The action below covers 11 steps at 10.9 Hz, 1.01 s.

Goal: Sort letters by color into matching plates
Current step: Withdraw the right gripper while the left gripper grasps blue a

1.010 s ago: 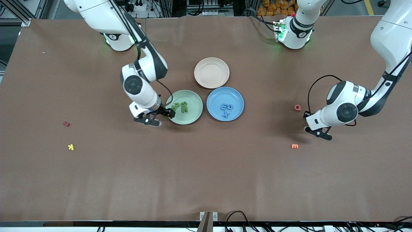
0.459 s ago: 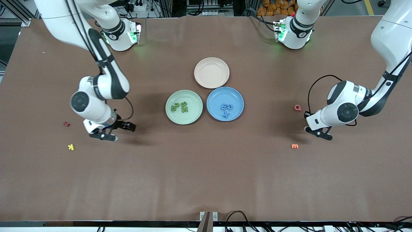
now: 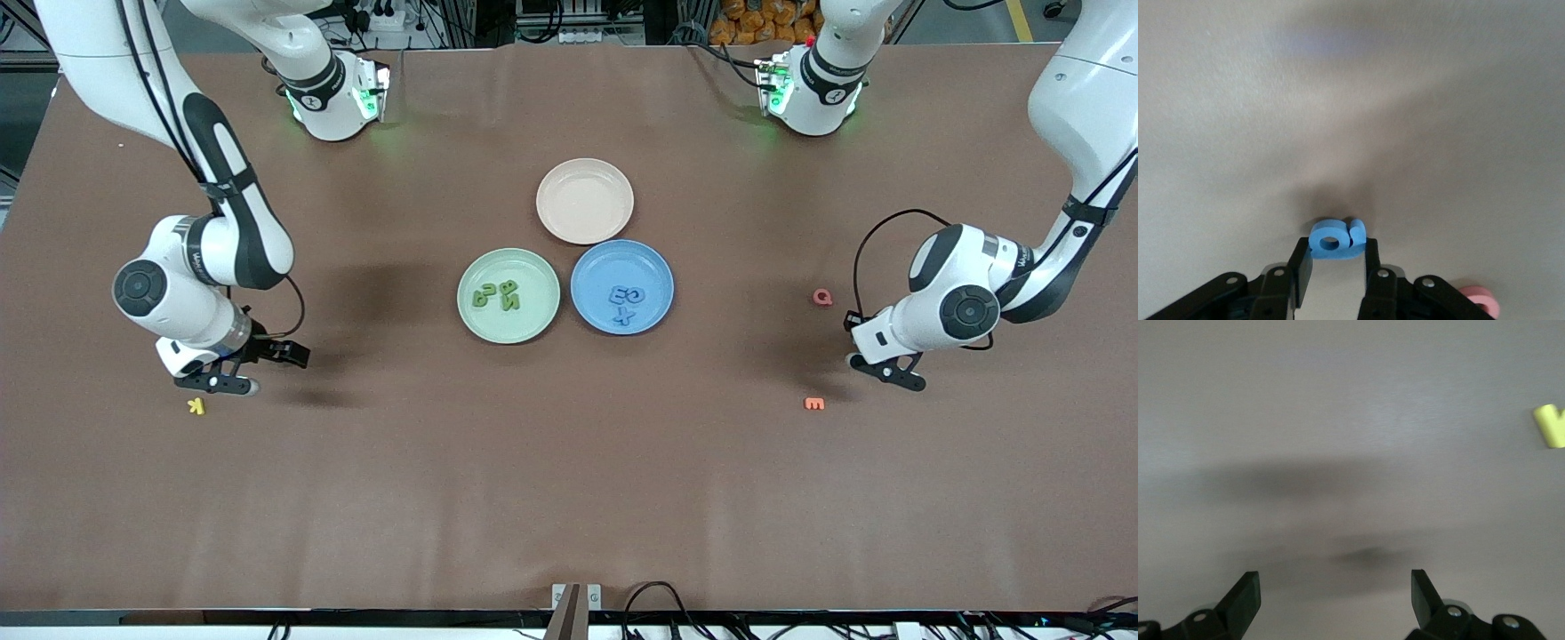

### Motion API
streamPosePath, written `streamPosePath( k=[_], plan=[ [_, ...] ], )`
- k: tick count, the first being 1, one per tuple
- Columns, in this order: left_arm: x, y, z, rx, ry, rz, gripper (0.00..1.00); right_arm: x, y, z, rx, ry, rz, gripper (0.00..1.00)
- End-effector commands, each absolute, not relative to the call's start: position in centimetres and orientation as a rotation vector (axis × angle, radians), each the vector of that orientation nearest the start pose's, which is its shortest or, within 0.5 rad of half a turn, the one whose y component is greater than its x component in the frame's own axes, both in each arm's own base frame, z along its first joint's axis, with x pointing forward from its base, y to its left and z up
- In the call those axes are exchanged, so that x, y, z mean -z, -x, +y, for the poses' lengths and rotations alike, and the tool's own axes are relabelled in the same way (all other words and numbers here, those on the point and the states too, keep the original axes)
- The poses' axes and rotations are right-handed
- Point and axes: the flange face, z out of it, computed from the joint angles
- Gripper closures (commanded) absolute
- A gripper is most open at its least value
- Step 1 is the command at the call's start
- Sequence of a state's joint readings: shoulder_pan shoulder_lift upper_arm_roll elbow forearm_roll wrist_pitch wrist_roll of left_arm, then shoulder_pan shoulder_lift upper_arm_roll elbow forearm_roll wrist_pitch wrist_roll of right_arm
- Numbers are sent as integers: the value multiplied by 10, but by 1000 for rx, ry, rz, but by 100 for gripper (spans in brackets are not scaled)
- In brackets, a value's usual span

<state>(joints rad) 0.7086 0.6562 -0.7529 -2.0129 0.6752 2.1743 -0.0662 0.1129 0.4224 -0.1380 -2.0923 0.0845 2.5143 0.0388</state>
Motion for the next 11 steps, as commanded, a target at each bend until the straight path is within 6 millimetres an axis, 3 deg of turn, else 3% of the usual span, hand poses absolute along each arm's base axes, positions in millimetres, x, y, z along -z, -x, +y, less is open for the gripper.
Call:
streamPosePath(
  k=[1,3,5,7,11],
  plan=[
    [-222,-589,-28,-340,3088,524,99,-221,-584,-47,-1,3172,118,0],
    [-239,-594,-77,-348,3107,494,100,-230,-586,-54,23,3177,104,0],
    [-247,-586,-137,-357,3095,343,100,-261,-589,-65,27,3180,121,0],
    [-265,-577,-185,-409,3133,223,100,-311,-602,-65,-43,3171,126,0],
    [-265,-539,-289,-441,3112,5,100,-406,-606,-63,-140,3144,132,0]
  ],
)
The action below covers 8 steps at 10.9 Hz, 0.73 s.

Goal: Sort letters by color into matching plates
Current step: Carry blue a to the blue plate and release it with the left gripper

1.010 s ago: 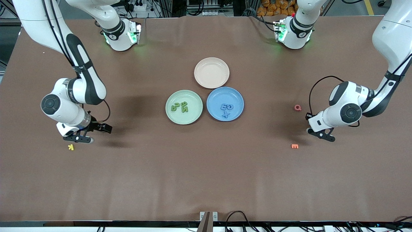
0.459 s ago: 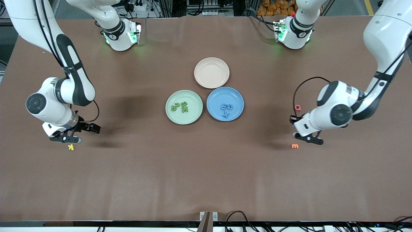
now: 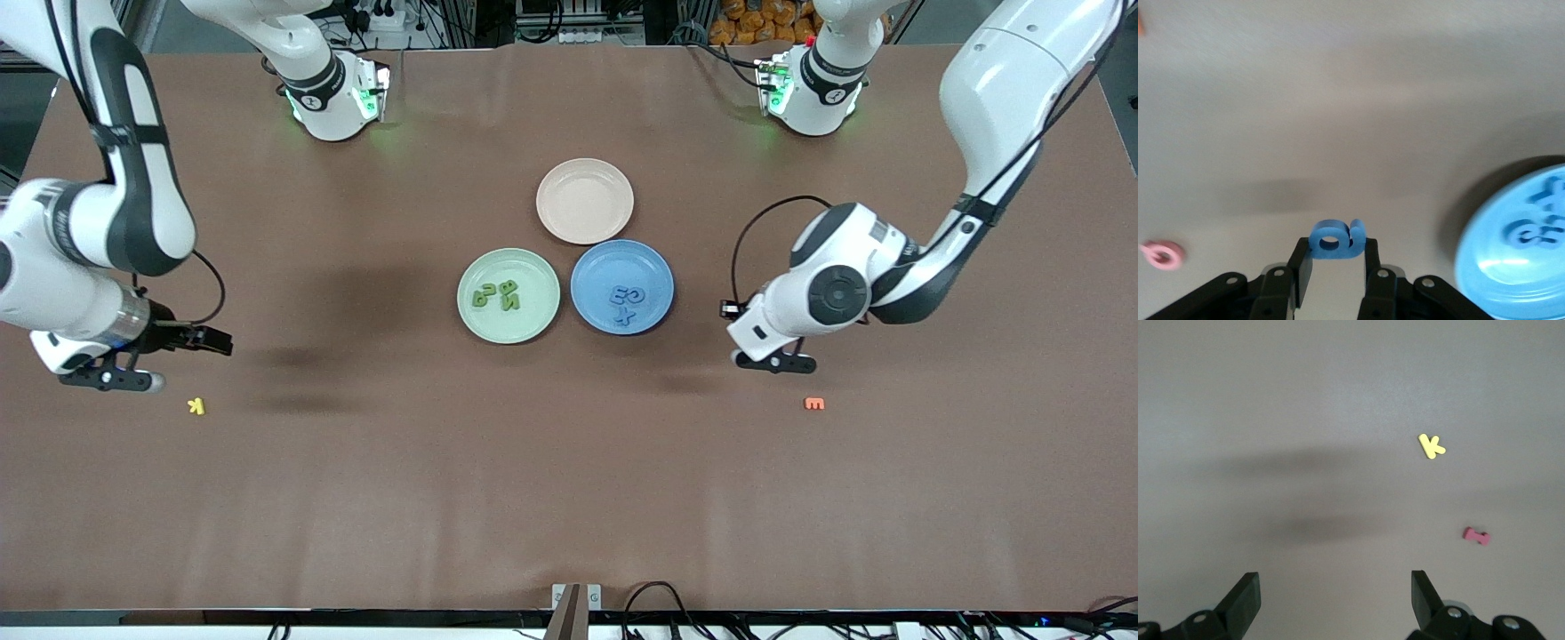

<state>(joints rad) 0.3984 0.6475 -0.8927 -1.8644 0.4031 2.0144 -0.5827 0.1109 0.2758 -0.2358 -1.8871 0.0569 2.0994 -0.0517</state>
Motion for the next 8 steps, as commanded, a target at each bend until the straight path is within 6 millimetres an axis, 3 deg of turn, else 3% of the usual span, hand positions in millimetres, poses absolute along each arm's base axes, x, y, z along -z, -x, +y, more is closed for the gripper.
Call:
streamPosePath(
  k=[1,3,5,7,8],
  plan=[
    [-264,-529,-320,-446,3108,-64,100,-425,-608,-62,-192,3141,132,0],
    [-256,-511,-376,-451,3088,-196,100,-472,-615,-59,-188,3145,135,0],
    [-241,-496,-409,-459,3060,-243,96,-506,-617,-59,-156,3147,137,0],
    [-229,-488,-433,-464,3046,-263,75,-554,-618,-58,-120,3147,137,0],
    [-226,-488,-439,-466,3038,-304,67,-568,-617,-57,-109,3142,136,0]
  ],
)
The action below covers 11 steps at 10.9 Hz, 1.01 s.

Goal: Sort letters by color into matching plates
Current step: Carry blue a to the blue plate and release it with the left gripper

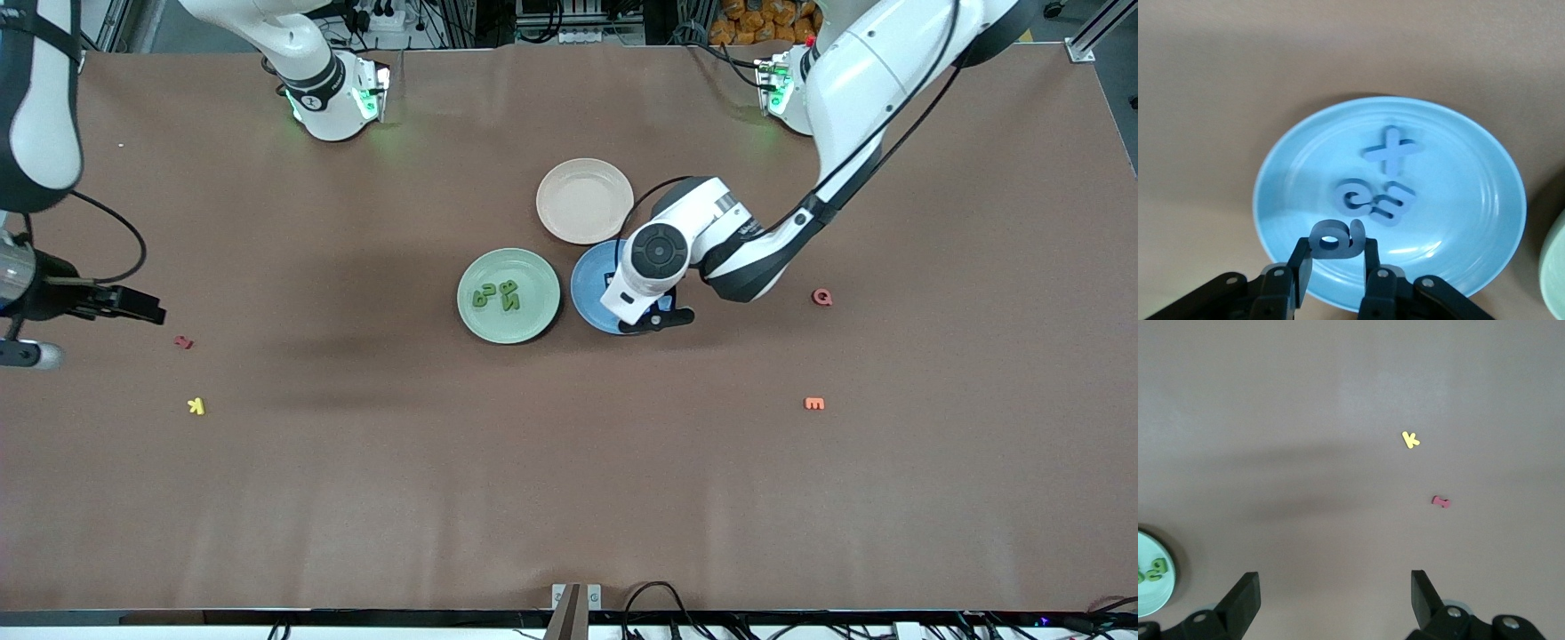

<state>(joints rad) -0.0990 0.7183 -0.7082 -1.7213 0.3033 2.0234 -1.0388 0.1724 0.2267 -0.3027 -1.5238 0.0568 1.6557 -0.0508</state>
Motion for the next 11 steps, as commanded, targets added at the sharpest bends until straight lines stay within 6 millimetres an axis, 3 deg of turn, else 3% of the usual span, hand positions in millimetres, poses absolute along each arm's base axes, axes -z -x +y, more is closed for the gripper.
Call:
streamPosePath(
  k=[1,2,3,4,8,11],
  plan=[
    [-222,-484,-445,-458,3027,-306,55,-574,-617,-54,-94,3140,130,0],
    [-220,-484,-449,-449,3028,-303,37,-582,-617,-53,-72,3139,126,0],
    [-219,-485,-449,-444,3026,-316,0,-588,-618,-51,-51,3137,125,0],
    [-221,-486,-449,-440,3028,-319,0,-597,-616,-50,-25,3135,119,0],
    [-261,-524,-449,-334,3105,-360,0,-620,-602,-45,26,3123,96,0],
    [-288,-537,-444,-212,3113,-361,0,-631,-575,-40,25,3095,70,0]
  ],
)
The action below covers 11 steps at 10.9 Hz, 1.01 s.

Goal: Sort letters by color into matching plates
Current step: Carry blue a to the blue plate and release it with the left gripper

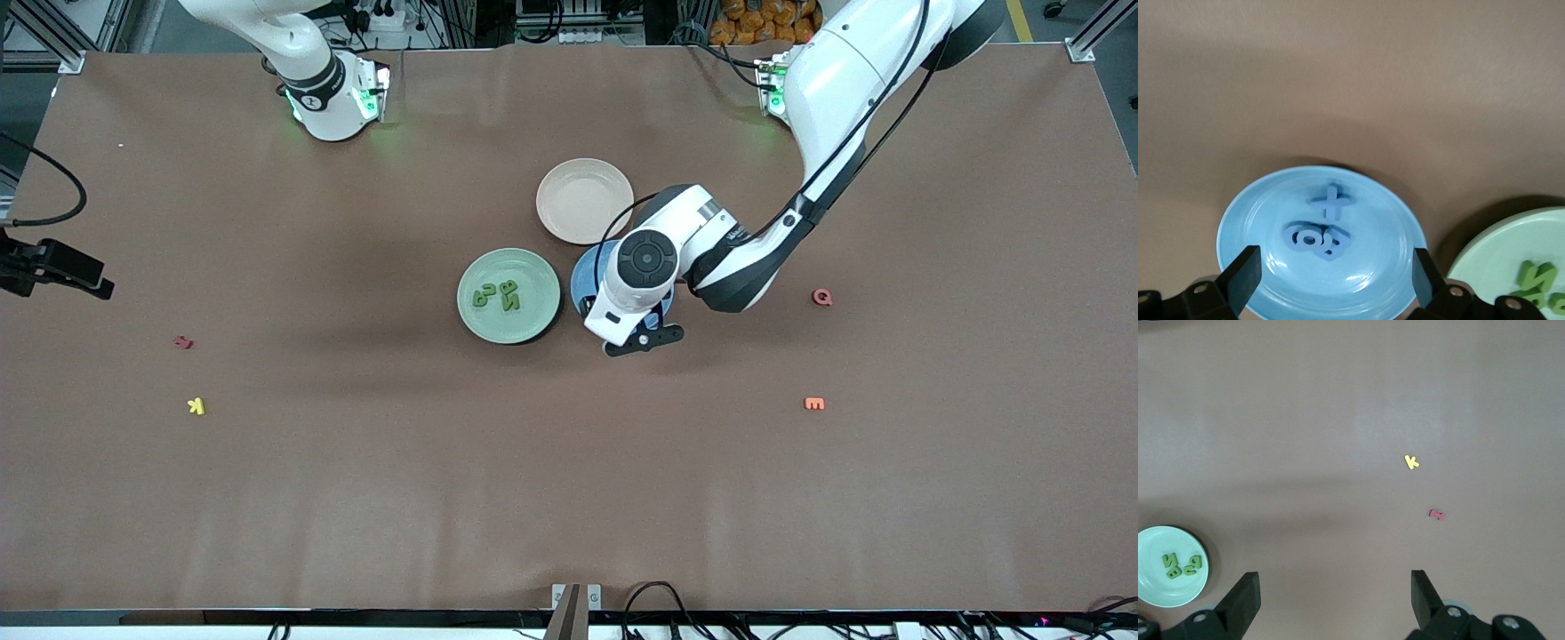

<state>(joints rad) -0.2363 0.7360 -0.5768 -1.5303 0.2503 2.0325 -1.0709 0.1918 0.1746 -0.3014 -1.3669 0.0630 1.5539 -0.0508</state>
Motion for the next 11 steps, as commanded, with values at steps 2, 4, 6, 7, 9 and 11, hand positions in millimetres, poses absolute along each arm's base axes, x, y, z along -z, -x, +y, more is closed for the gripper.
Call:
streamPosePath(
  k=[2,4,6,7,9,11],
  plan=[
    [-328,-548,-432,-64,3110,-342,0,-628,-566,-34,-5,3086,49,0],
    [-353,-553,-426,5,3117,-344,0,-619,-561,-32,-37,3082,41,0],
    [-386,-566,-405,127,3101,-300,0,-614,-555,-32,-47,3075,38,0],
    [-412,-561,-402,163,3107,-276,0,-615,-554,-31,-45,3076,35,0],
    [-448,-573,-363,158,3095,-185,0,-617,-550,-26,-35,3072,21,0],
    [-486,-576,-325,115,3097,-125,0,-617,-547,-26,-31,3069,17,0]
  ],
)
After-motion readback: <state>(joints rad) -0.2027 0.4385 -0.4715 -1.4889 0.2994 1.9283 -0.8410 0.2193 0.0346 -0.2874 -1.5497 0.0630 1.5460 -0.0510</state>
